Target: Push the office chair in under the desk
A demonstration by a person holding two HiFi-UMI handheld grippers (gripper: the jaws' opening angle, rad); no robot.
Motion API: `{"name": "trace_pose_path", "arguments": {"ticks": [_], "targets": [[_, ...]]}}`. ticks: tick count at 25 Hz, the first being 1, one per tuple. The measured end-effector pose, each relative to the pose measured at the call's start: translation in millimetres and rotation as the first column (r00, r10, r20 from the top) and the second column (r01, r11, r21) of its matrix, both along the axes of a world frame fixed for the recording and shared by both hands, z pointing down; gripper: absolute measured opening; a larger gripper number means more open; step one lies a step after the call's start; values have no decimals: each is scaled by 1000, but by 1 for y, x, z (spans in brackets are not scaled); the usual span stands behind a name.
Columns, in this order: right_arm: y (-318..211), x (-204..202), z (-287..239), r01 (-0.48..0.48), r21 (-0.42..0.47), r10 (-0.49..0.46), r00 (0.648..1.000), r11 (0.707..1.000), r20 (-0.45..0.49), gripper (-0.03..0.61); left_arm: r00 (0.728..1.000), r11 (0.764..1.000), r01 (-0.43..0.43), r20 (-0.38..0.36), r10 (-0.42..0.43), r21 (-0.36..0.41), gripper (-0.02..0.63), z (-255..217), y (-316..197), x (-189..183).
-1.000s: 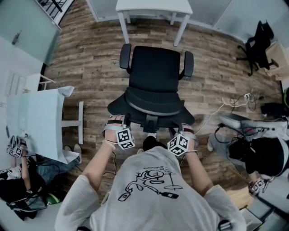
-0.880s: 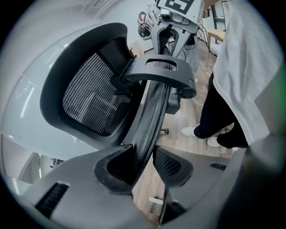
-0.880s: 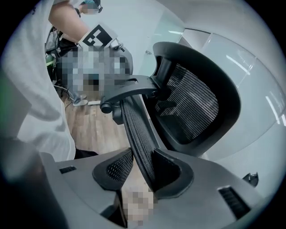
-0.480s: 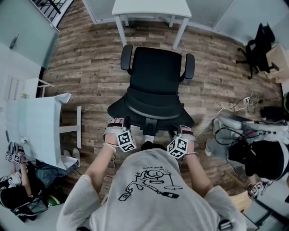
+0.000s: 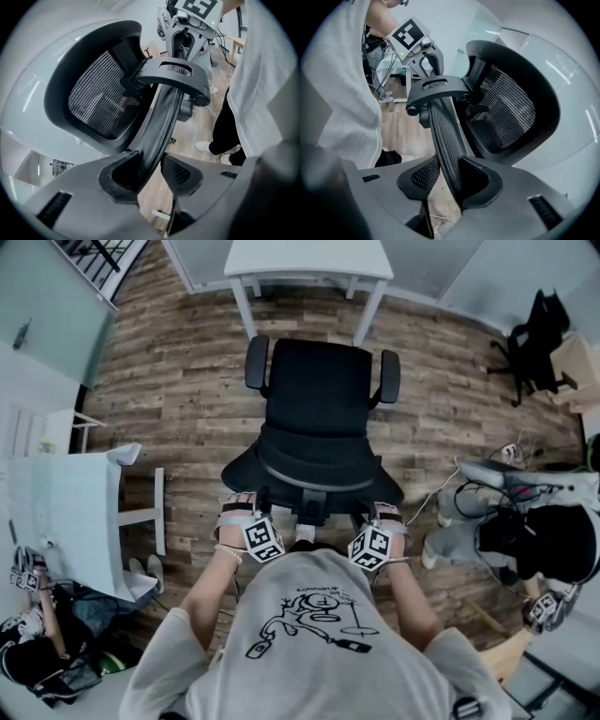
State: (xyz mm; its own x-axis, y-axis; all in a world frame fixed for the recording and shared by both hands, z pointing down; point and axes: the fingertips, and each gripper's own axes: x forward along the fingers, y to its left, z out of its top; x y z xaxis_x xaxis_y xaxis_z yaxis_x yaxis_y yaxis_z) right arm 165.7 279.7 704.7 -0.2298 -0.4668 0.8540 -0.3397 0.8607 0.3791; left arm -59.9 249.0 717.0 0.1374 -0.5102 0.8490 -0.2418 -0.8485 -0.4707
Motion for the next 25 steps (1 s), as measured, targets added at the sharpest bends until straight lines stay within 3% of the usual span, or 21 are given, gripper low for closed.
{"name": "trace_pose_path", "arguments": {"ticks": [25], "targets": [[-82,5,2,-16,13,16,999,1000,-29,155,1000,1000,-3,24,3,1,140,0,-74,4]]}}
